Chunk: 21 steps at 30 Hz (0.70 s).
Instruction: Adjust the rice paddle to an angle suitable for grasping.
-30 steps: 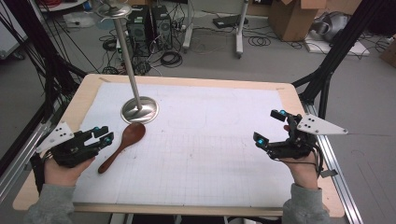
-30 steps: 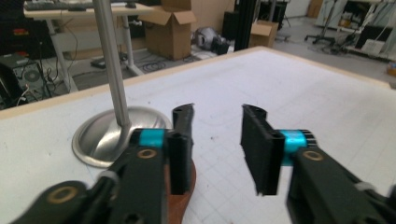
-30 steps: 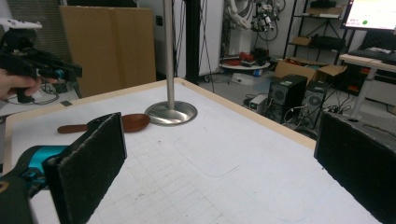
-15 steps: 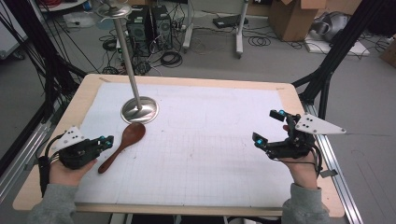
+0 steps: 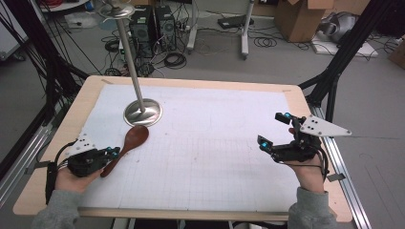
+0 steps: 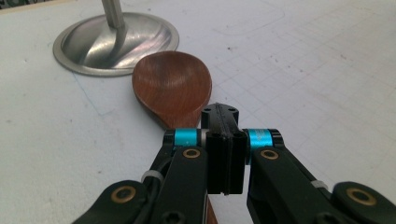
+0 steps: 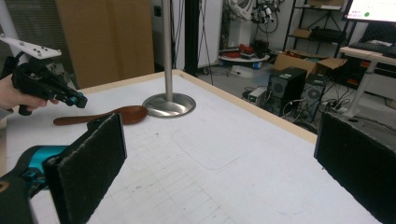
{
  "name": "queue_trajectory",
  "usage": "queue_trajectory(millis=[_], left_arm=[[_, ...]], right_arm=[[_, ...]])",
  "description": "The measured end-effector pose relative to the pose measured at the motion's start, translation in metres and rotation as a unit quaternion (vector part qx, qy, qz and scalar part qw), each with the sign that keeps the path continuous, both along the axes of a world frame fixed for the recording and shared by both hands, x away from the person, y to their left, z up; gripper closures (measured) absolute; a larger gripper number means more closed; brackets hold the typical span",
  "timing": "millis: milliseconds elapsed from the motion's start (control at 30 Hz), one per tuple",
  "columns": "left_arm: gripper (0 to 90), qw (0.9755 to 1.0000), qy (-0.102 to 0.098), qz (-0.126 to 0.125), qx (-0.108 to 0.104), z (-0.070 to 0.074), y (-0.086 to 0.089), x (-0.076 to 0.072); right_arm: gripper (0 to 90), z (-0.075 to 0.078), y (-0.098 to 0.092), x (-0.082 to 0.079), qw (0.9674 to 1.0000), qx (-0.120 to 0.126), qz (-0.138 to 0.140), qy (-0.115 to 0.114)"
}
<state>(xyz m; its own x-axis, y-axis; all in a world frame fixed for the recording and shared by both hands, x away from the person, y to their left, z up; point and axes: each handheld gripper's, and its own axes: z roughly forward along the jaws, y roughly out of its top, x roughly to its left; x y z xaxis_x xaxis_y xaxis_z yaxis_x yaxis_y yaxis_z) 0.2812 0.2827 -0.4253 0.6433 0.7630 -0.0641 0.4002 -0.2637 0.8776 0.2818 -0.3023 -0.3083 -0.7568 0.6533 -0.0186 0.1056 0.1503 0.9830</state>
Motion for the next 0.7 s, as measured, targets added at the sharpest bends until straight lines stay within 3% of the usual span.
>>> queue_trajectory(millis=[100,433,700], left_arm=[[89.6,0.9999,0.006,-0.001,0.012,-0.003,-0.001,0.001],[89.6,0.9996,0.016,-0.008,0.021,-0.008,-0.005,0.003],[89.6,0.9985,0.036,-0.01,0.041,-0.017,-0.007,0.005]], right_arm=[[1.0,0.0,0.001,0.001,1.0,-0.003,0.001,0.001],[1.0,-0.002,0.003,0.002,0.9999,-0.01,0.002,0.006],[1.0,-0.002,0.004,0.003,0.9999,-0.011,0.004,0.006]])
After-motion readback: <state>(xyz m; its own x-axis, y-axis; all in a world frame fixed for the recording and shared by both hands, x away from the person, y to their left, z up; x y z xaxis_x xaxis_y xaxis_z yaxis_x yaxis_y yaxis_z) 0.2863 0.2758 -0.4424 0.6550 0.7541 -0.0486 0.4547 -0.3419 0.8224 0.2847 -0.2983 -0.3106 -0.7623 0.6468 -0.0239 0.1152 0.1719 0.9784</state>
